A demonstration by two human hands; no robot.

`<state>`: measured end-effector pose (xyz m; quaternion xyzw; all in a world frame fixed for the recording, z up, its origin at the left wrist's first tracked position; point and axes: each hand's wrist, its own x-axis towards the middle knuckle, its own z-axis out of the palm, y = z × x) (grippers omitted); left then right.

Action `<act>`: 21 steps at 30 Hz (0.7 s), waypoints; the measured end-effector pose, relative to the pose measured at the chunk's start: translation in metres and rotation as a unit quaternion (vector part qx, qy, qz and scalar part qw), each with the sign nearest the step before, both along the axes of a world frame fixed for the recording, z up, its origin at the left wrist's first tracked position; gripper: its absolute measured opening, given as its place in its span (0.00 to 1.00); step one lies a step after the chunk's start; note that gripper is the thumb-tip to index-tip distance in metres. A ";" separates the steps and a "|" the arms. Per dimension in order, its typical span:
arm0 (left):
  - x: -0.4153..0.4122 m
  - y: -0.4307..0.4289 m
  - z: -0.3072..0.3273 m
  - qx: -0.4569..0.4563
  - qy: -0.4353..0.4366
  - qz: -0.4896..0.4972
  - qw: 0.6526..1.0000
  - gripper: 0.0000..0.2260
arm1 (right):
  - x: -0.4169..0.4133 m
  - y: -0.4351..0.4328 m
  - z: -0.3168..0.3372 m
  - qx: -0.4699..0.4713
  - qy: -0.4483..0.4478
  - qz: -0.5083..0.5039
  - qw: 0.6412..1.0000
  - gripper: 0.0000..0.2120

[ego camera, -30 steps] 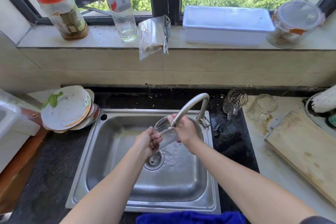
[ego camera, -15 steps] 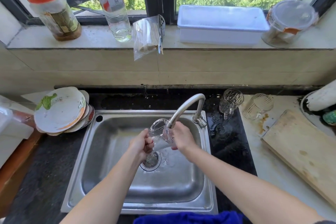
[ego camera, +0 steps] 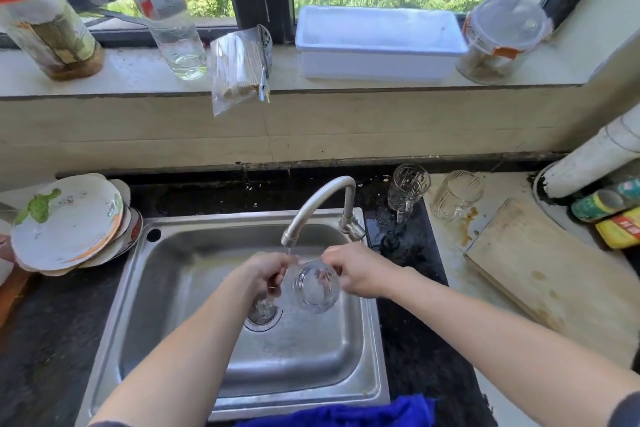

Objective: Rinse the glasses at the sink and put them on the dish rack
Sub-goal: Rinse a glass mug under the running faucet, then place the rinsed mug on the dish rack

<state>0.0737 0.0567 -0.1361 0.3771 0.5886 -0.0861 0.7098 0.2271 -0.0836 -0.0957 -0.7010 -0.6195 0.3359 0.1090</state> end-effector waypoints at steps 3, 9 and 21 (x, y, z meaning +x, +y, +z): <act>0.021 -0.010 0.005 0.013 -0.008 -0.034 0.999 0.06 | 0.003 -0.031 -0.003 0.020 0.012 -0.025 0.999 0.10; 0.073 -0.061 0.033 0.120 -0.047 -0.110 0.986 0.12 | 0.039 -0.091 0.005 0.040 0.143 -0.287 0.946 0.14; 0.197 -0.151 0.109 0.370 -0.118 -0.424 0.818 0.10 | 0.100 -0.209 0.056 0.070 0.088 -0.595 0.796 0.15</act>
